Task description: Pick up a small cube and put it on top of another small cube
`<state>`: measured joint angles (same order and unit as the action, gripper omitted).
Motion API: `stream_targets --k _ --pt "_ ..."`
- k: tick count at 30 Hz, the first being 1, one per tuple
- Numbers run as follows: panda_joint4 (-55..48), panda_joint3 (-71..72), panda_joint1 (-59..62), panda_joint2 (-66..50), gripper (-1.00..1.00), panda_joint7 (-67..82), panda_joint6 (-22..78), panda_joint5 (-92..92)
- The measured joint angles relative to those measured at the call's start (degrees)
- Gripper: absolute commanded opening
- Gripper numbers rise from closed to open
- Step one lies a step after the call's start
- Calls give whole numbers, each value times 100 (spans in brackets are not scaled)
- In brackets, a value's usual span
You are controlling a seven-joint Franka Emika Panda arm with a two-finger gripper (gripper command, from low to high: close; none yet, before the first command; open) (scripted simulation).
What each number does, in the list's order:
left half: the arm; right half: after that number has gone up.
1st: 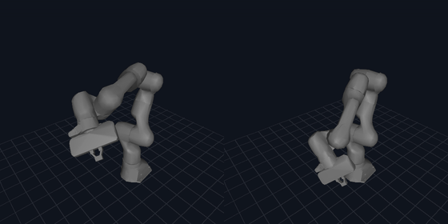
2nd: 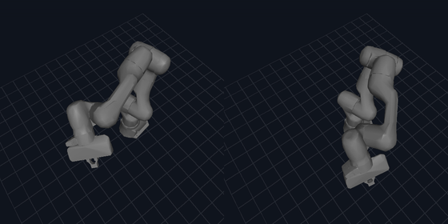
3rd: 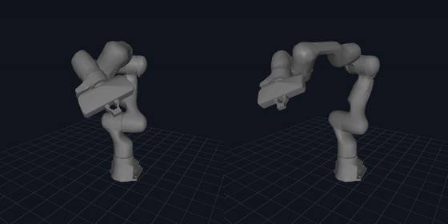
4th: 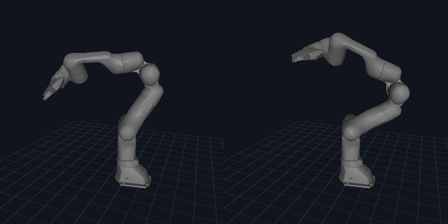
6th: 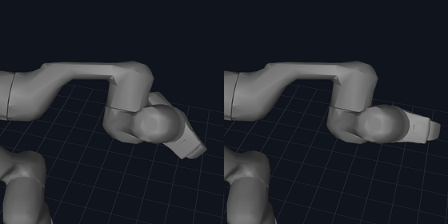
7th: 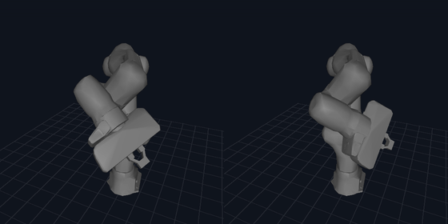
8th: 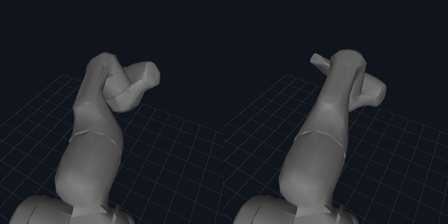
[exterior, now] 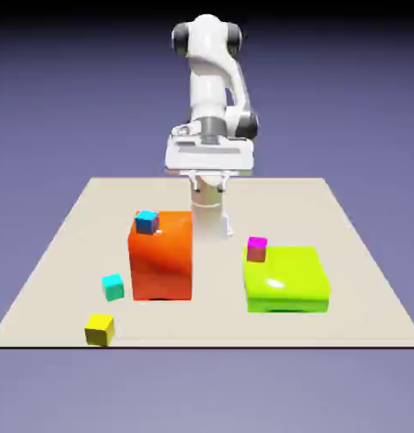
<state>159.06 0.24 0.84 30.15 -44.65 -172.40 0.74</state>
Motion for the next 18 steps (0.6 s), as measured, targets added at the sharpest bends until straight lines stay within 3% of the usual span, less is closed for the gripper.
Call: stream_targets --k 18 --pt "-2902 355 2299 -3738 0 -3274 2399 1100"
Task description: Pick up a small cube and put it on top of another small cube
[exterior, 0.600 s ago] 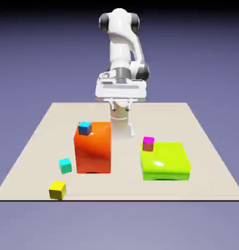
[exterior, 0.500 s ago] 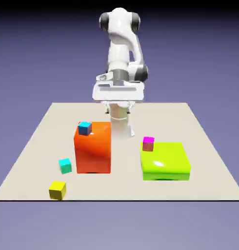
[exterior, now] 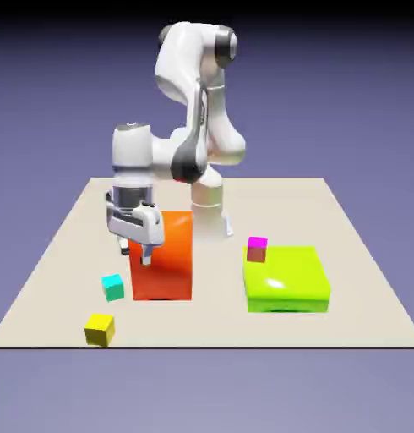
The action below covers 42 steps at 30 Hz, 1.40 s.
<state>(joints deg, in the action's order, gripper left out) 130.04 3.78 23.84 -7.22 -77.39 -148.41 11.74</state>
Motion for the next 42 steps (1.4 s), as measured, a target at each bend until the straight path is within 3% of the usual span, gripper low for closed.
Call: stream_targets --k 11,16,17,23,36,41,42 --pt "-1773 217 1382 -2284 0 -2000 1466 672" --pt "-1834 293 1333 -2942 0 -1933 888 777" --pt "-1841 309 1317 -3077 -100 -1912 758 798" --pt "-1740 228 1439 -2261 -100 -1938 1502 667" --pt "482 481 2664 -148 -100 1155 2124 -308" --pt "761 498 2588 -862 -100 1180 1129 -292" --pt "774 499 2585 -894 100 1181 1084 -291"
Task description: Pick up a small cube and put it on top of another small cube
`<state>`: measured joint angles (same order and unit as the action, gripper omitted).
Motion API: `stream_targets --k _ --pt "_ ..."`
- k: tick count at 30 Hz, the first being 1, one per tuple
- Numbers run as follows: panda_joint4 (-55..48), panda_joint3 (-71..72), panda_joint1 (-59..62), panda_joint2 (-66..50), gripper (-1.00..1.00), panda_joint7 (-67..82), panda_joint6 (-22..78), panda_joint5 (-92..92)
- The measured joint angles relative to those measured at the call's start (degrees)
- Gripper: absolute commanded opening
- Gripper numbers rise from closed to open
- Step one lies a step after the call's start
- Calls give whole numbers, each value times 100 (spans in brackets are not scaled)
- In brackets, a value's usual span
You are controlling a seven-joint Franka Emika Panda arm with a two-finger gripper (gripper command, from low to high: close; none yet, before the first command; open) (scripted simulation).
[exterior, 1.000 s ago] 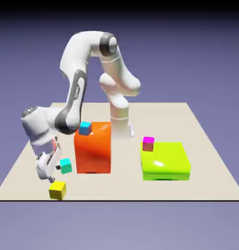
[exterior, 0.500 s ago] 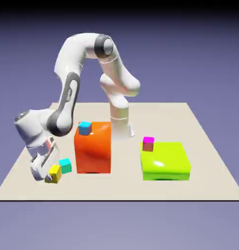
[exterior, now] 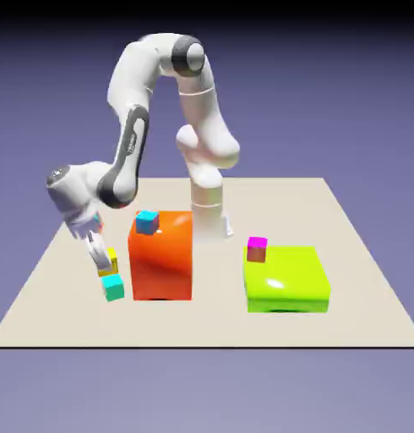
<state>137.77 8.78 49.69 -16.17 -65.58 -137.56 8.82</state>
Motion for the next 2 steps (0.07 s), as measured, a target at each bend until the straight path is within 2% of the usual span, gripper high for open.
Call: stream_targets --k 2 --pt "0 -1 -1 0 100 -11 2 -15"
